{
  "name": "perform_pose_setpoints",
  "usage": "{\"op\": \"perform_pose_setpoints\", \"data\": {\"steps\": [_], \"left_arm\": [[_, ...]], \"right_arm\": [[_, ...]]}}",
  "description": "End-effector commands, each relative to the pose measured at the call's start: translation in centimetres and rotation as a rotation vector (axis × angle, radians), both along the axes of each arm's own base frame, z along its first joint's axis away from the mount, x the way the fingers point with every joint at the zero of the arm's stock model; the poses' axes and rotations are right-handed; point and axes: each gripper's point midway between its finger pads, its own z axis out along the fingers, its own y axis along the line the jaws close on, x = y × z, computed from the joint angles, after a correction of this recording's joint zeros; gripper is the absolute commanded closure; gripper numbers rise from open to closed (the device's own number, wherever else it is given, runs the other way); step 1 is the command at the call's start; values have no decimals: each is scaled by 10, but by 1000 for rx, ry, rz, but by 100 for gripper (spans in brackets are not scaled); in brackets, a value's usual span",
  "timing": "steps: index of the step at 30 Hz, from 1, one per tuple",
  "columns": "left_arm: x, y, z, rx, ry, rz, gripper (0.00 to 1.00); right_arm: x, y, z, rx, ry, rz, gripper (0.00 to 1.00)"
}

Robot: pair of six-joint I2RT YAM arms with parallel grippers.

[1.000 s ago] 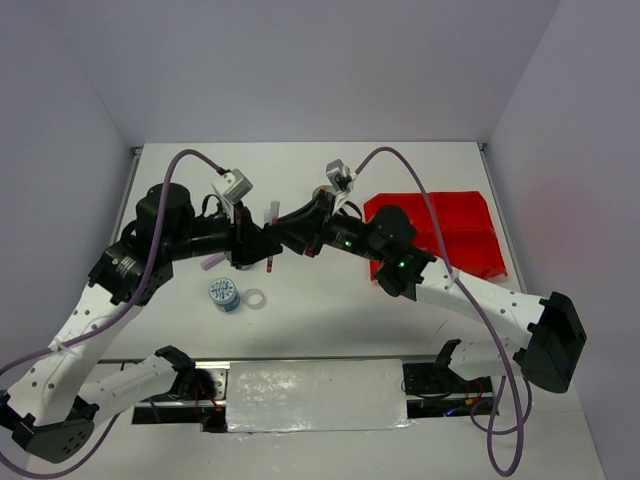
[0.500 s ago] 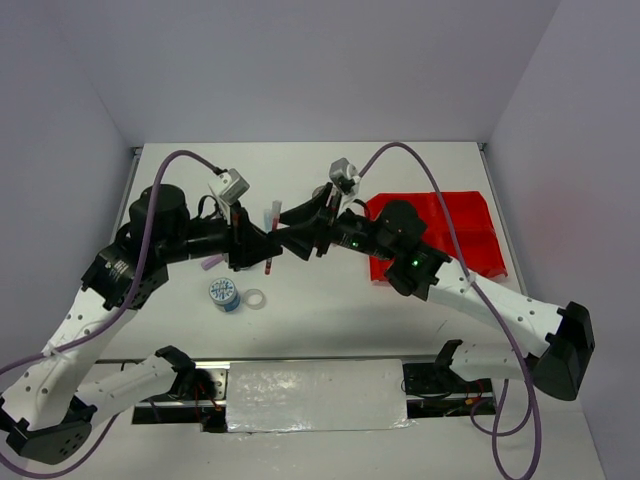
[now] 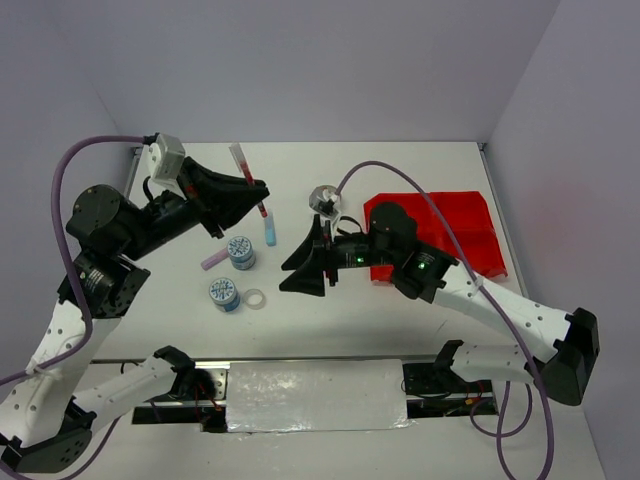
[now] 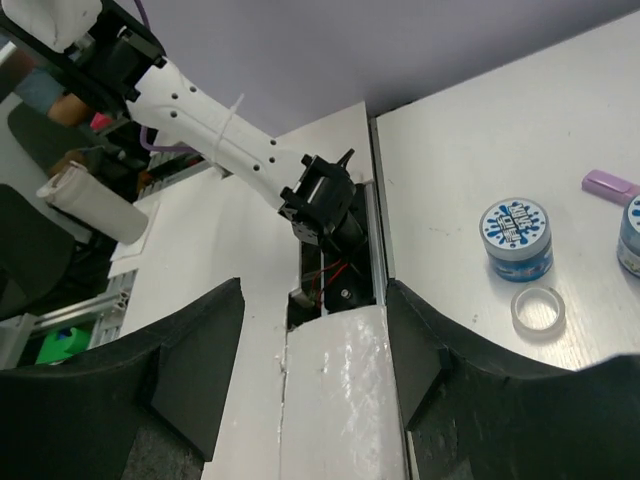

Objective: Sort the stationery into containers
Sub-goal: Close the pen cap on the pen.

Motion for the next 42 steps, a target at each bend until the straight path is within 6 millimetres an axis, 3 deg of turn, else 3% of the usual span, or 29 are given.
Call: {"op": "perform_pose_setpoints", "data": {"steps": [1,4,6,8,12,18,31,42], "left_arm": [[-14,-2,25,-56,-80,-60,100],[-17,-4,18,-48,-68,-83,100],[-24,-9,13,-28,-61,-134,100],[-32,-18,1,8,-31,-220,100],[-44,-28,-25,47,37,-327,100],[-63,-33,-49,104,109,-449,100],[-60,-35,-65,121,133,-427,100],[-53,-39,-67,127,134,-425,100]], "right_arm": [[-7,-7,50,101,-40,42,34],[9,-16,76,133,-93,-25,34],[29,-30,93,161,-139,-107,32],[42,-44,121,213,-190,-159,28],[48,-46,162,234,-253,-141,29],[43,-38,184,281,-224,-46,32],[39,-26,188,323,-173,34,39],[40,-16,175,296,-149,30,47]]}}
